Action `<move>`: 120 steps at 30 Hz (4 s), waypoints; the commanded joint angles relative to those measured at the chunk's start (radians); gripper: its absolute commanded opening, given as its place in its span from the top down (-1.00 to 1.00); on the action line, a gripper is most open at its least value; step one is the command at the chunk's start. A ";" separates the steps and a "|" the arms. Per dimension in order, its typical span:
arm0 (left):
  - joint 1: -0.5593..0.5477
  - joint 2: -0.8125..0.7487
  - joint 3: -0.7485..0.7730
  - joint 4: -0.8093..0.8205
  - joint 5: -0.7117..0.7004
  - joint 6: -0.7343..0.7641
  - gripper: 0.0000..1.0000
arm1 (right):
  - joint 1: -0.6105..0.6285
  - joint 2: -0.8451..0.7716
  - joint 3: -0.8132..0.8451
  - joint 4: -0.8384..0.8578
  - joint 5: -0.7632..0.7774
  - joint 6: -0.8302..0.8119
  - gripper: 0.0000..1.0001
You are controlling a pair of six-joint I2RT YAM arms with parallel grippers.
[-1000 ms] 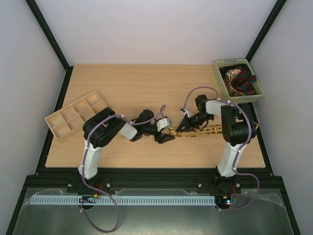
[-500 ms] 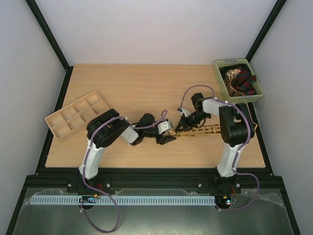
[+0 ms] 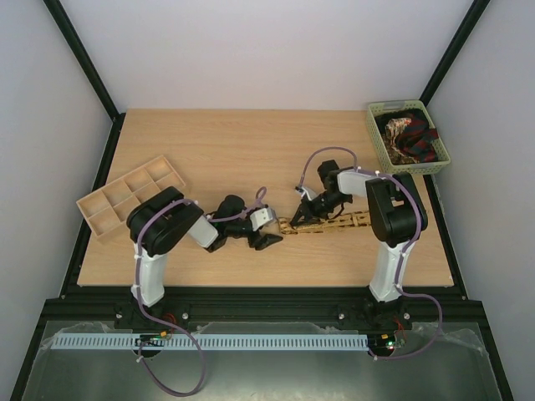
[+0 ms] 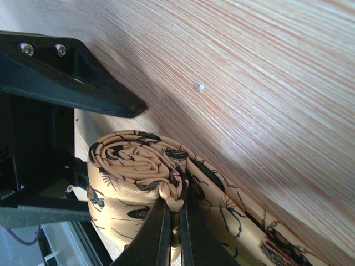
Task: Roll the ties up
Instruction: Roll the tie at the center of the board.
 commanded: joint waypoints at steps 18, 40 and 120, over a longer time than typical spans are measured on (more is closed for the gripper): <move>-0.059 0.048 0.086 -0.212 -0.137 0.133 0.30 | -0.020 0.062 0.069 -0.120 0.195 -0.020 0.53; -0.068 0.025 0.119 -0.445 -0.227 0.174 0.26 | 0.047 0.043 0.053 -0.091 -0.048 0.069 0.41; -0.069 0.038 0.185 -0.213 -0.036 0.079 -0.55 | -0.022 0.118 0.060 -0.174 0.280 -0.016 0.97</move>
